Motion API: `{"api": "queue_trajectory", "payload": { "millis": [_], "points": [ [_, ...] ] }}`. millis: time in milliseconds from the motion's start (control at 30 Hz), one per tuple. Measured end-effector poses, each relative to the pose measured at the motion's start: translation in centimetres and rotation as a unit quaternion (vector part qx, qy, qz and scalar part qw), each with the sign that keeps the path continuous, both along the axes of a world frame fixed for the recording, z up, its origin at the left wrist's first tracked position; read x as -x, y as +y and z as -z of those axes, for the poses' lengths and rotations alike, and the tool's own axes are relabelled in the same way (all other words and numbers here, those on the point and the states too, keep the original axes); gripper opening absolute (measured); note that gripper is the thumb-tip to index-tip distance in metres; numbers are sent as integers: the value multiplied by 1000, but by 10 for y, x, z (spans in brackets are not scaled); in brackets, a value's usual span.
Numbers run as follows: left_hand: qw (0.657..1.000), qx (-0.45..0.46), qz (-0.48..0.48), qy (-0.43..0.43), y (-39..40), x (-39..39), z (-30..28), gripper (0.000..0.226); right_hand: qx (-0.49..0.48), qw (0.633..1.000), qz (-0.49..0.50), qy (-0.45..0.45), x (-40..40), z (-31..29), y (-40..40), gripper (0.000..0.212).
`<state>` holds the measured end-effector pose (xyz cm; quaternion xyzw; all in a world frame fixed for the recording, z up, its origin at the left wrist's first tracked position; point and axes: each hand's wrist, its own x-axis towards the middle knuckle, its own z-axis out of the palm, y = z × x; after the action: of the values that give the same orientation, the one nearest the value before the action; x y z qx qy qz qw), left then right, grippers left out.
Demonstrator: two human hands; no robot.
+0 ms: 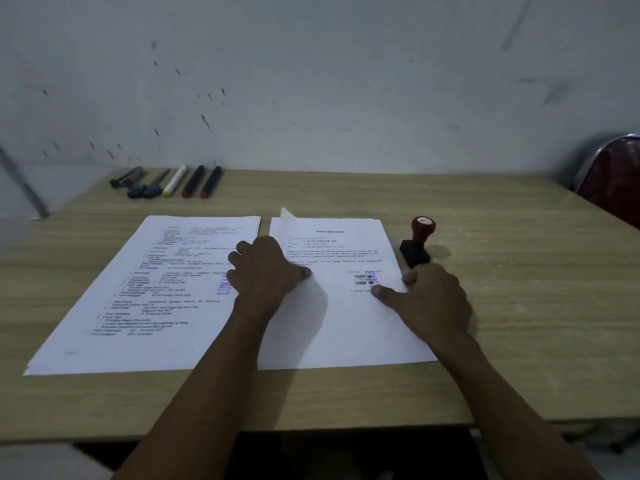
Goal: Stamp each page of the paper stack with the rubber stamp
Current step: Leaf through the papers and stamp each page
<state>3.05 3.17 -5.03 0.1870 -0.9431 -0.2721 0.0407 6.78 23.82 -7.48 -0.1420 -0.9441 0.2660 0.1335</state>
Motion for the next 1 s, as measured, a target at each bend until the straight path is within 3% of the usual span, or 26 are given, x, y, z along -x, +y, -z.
{"api": "queue_trajectory", "payload": {
  "millis": [67,233,800,867,1000],
  "points": [
    [999,-30,-13,28,0,2,2,67,29,1000,5,-7,0,-2,1,49],
    [984,-107,-60,129,0,3,4,21,65,998,11,0,1,-4,3,51],
    [961,-114,-54,247,-13,-2,-5,20,22,1000,4,-11,-3,-7,-1,50],
    [951,-154,-36,266,-19,-1,-8,15,34,999,0,-3,-4,-8,-4,48],
    [927,-267,-51,257,-37,0,-14,27,79,996,-17,23,-4,-13,-12,55]
  ]
}}
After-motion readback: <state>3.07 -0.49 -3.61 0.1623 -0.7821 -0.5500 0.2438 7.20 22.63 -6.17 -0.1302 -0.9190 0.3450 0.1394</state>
